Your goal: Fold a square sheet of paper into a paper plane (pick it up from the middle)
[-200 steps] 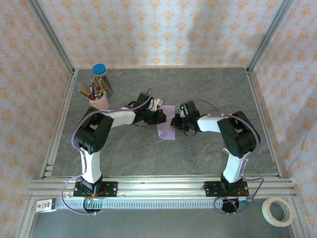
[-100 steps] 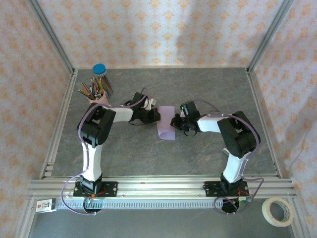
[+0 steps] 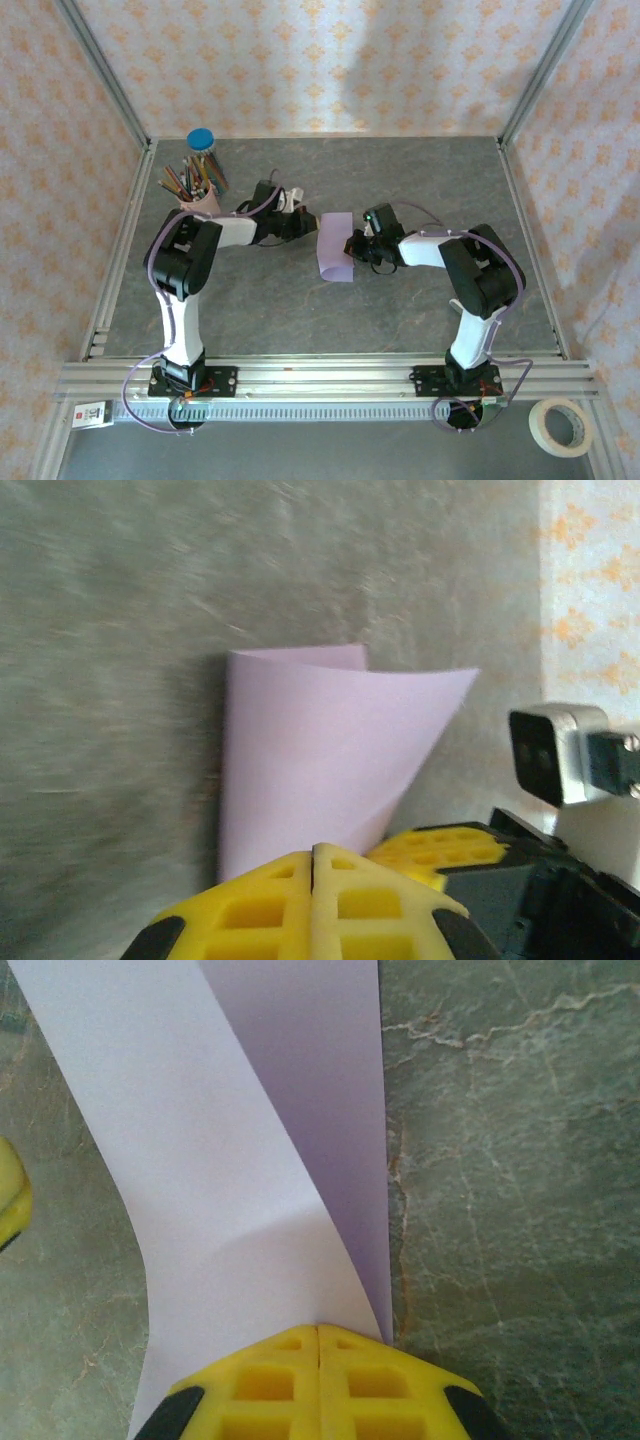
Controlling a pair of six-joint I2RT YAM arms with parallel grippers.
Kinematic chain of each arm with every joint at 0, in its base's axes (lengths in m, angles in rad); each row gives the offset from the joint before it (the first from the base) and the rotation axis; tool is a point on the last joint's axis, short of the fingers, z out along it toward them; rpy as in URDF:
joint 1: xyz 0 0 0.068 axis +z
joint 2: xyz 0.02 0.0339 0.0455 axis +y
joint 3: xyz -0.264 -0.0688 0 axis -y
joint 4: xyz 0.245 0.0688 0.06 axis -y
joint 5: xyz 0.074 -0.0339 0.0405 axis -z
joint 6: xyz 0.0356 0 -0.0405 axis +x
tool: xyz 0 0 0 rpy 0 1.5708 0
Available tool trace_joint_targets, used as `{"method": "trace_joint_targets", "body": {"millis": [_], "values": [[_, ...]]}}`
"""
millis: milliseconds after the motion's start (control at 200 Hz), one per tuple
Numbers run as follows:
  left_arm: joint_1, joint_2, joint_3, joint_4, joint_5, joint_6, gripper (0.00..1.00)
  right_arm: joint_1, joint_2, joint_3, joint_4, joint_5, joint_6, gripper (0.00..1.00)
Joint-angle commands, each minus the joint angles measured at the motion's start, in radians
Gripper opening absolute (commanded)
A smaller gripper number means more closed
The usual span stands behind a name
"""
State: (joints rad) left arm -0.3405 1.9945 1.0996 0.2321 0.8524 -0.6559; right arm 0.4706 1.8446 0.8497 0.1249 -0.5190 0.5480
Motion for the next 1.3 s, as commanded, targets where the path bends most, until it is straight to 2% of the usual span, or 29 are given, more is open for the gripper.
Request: {"method": "trace_joint_targets", "body": {"millis": [0,235,500,626,761,916,1101,1296], "values": [[-0.047,0.041,0.06,-0.004,0.0,-0.005,0.0,-0.007,0.155,-0.117,-0.305,0.246,-0.028,0.03],[-0.054,0.11,0.136,-0.127,-0.063,0.053,0.0,-0.007,0.157,-0.125,-0.297,0.243,-0.027,0.03],[0.04,0.171,0.154,-0.2,-0.12,0.064,0.0,-0.007,0.156,-0.145,-0.283,0.244,-0.021,0.03],[0.073,0.141,0.182,-0.262,-0.159,0.13,0.0,-0.007,0.148,-0.15,-0.28,0.244,-0.02,0.03],[0.056,0.079,0.207,-0.27,-0.126,0.144,0.0,-0.007,0.148,-0.149,-0.281,0.242,-0.018,0.03],[-0.008,0.036,0.208,-0.246,-0.103,0.138,0.0,-0.007,0.148,-0.15,-0.284,0.243,-0.017,0.03],[-0.059,0.093,0.26,-0.25,-0.103,0.112,0.0,-0.007,0.152,-0.15,-0.285,0.244,-0.019,0.03],[-0.059,0.178,0.339,-0.299,-0.148,0.112,0.0,-0.007,0.153,-0.152,-0.285,0.249,-0.019,0.03]]}}
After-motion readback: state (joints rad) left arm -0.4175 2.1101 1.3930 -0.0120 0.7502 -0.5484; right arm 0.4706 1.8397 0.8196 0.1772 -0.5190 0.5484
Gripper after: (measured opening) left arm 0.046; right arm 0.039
